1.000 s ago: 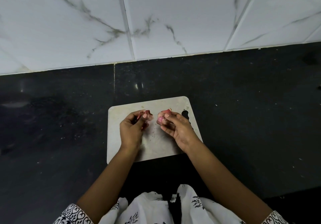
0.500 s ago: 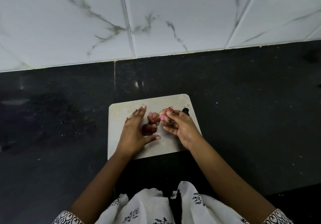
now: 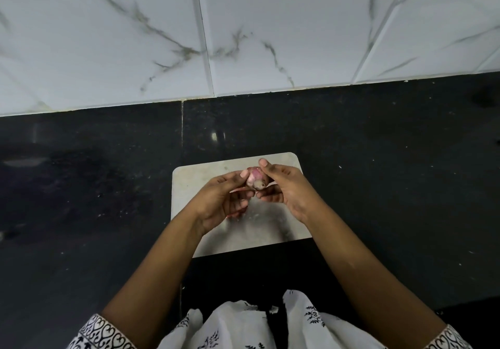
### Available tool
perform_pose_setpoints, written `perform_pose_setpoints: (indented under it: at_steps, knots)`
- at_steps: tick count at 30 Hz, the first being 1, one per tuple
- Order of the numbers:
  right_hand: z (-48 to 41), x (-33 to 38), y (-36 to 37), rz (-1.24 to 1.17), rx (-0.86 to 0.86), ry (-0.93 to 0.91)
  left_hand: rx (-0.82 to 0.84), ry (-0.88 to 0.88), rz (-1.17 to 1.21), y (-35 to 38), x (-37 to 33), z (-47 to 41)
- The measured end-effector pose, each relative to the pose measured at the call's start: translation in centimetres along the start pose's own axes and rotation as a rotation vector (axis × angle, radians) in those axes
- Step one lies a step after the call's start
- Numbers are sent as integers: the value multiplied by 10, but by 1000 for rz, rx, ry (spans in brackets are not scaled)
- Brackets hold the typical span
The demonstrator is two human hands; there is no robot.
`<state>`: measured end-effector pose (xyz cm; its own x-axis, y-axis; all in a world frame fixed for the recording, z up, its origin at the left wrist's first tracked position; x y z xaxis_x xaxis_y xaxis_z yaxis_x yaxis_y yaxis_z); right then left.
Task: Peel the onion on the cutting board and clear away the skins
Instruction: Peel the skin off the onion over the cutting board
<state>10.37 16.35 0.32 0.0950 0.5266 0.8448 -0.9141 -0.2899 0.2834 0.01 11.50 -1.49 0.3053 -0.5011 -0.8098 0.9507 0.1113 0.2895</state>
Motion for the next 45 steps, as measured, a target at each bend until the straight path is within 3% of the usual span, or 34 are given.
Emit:
perform_pose_setpoints:
  at_steps: [4, 7, 10, 13, 22, 27, 31, 35, 40, 45]
  knots:
    - [2, 9, -3, 153, -8, -39, 35, -80, 140, 6, 11, 2]
    - [8, 23, -9, 307, -33, -170, 29, -98, 233, 7, 15, 3]
    - [24, 51, -7, 583, -76, -540, 0, -105, 302, 4, 17, 1]
    - [40, 61, 10, 726, 20, -855, -31, -103, 248, 2, 20, -1]
    - [46, 63, 16, 998, 16, -1067, -95, -68, 151, 2, 20, -4]
    - [42, 62, 15, 982, 2, -1003, -107, -48, 133, 1, 20, -4]
    - [22, 61, -6, 792, -121, -804, -69, -43, 150, 2, 23, -2]
    - [3, 47, -26, 813, -225, -619, -66, -55, 190, 1, 27, 2]
    - [-5, 22, -21, 1005, -175, -550, -133, -87, 285, -8, 35, 6]
    - [-2, 8, -10, 1010, -54, -512, -192, -143, 330, -14, 42, 5]
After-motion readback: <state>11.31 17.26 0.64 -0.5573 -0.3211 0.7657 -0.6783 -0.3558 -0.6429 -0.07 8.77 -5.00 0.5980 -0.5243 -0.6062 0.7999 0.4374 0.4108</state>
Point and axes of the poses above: each hand's wrist, its own z-axis away from the middle knuckle, its own y-axis out of the palm, x = y × z, the point moved 10 cm from there along -z, towards the middle knuckle, and after that the axes turned 8 degrees about -z, right-handed, at the moved point
